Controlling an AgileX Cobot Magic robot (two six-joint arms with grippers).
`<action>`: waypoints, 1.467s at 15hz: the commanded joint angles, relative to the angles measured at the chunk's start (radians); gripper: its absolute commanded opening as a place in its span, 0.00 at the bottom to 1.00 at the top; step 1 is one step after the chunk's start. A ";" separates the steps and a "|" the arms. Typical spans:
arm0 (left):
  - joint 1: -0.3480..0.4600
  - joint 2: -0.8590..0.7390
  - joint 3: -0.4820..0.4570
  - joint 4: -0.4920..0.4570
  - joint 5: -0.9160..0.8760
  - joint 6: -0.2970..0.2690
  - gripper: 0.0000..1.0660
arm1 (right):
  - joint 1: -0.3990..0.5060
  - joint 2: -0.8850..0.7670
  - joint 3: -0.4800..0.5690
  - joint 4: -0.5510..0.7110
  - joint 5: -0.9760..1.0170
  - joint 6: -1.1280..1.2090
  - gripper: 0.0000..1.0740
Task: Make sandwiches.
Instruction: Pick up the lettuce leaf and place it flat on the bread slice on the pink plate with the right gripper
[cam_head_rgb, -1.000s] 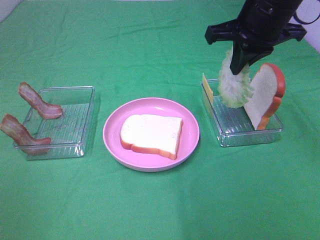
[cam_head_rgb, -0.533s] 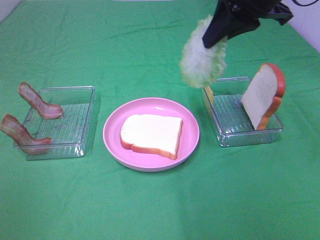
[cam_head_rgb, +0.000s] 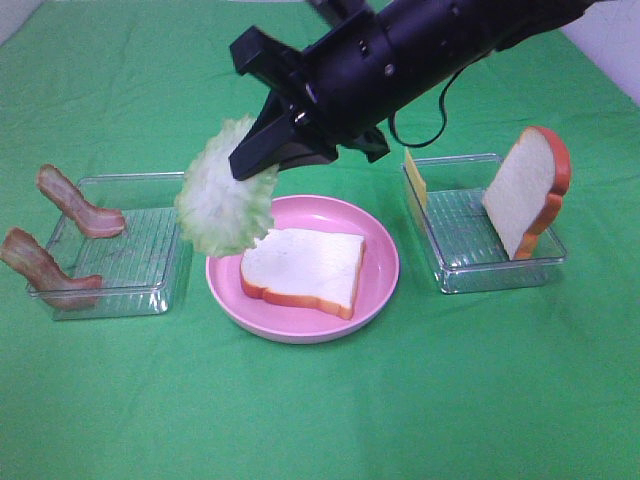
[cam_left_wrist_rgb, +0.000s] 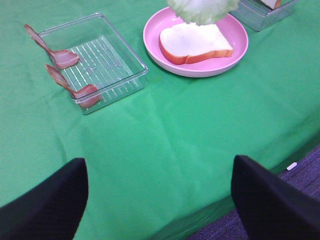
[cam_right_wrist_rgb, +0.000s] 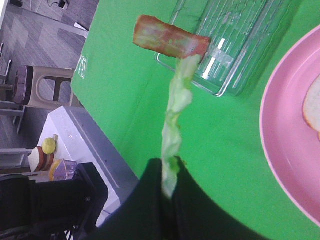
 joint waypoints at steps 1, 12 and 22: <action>-0.004 -0.007 0.000 -0.001 -0.011 0.001 0.71 | 0.004 0.073 0.003 0.058 -0.052 -0.019 0.00; -0.004 -0.007 0.000 -0.001 -0.011 0.001 0.71 | 0.003 0.231 0.000 -0.135 -0.300 0.162 0.00; -0.004 -0.007 0.000 -0.001 -0.011 0.001 0.71 | 0.003 0.228 0.000 -0.411 -0.320 0.360 0.46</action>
